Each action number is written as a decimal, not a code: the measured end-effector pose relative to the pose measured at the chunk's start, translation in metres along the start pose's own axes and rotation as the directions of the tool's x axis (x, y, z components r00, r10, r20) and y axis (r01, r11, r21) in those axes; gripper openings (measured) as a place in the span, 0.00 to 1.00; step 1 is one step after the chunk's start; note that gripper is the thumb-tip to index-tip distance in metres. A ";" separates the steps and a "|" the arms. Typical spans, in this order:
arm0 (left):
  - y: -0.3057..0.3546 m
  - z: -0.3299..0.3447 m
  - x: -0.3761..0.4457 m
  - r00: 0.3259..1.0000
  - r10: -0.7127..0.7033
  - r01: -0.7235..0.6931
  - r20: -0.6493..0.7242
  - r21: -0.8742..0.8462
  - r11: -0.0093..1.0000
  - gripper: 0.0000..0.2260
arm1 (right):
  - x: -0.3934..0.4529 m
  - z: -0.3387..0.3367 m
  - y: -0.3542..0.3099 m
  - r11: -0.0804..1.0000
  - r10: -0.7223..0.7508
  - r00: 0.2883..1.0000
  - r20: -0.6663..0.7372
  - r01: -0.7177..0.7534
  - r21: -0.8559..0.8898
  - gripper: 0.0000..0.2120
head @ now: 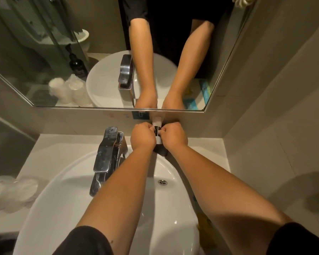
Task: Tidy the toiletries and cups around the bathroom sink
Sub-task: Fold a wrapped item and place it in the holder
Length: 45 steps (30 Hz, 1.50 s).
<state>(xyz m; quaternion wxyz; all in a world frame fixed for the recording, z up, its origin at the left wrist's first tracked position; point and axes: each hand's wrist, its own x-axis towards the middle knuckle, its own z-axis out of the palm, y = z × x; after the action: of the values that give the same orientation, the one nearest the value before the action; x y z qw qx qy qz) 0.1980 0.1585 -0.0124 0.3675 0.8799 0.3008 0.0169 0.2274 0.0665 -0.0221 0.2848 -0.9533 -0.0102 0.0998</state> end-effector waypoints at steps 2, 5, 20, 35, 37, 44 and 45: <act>0.000 0.002 0.001 1.000 0.005 -0.005 -0.001 0.000 1.000 0.11 | 0.002 -0.001 0.002 1.000 0.030 1.000 0.002 -0.030 0.004 0.11; -0.001 0.003 0.002 1.000 0.011 -0.011 -0.003 -0.002 1.000 0.11 | 0.003 -0.001 0.003 0.999 0.043 0.999 0.012 -0.043 0.015 0.10; 0.002 -0.017 -0.023 0.996 0.087 -0.085 -0.008 0.135 0.987 0.11 | -0.025 -0.050 0.010 0.991 -0.125 0.991 -0.051 0.123 -0.046 0.14; -0.005 -0.042 -0.146 0.578 0.659 -0.796 0.482 0.511 0.324 0.17 | -0.186 -0.092 0.076 0.774 -0.194 0.981 0.025 0.168 -0.610 0.19; -0.006 -0.037 -0.160 0.543 0.673 -0.822 0.502 0.480 0.306 0.17 | -0.204 -0.088 0.084 0.777 -0.161 0.987 0.012 0.134 -0.615 0.19; -0.003 -0.009 -0.196 0.457 0.681 -0.880 0.572 0.402 0.253 0.18 | -0.250 -0.087 0.121 0.851 0.033 0.995 -0.091 -0.075 -0.520 0.21; -0.001 -0.003 -0.200 0.446 0.679 -0.886 0.583 0.393 0.245 0.18 | -0.254 -0.087 0.127 0.859 0.078 0.992 -0.102 -0.119 -0.499 0.21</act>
<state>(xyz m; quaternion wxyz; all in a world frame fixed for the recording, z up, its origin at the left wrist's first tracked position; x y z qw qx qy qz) 0.0331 0.0529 0.0275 0.0127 0.9649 -0.2598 -0.0370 -0.0095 -0.1059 0.0266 0.0208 -0.9970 0.0240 0.0709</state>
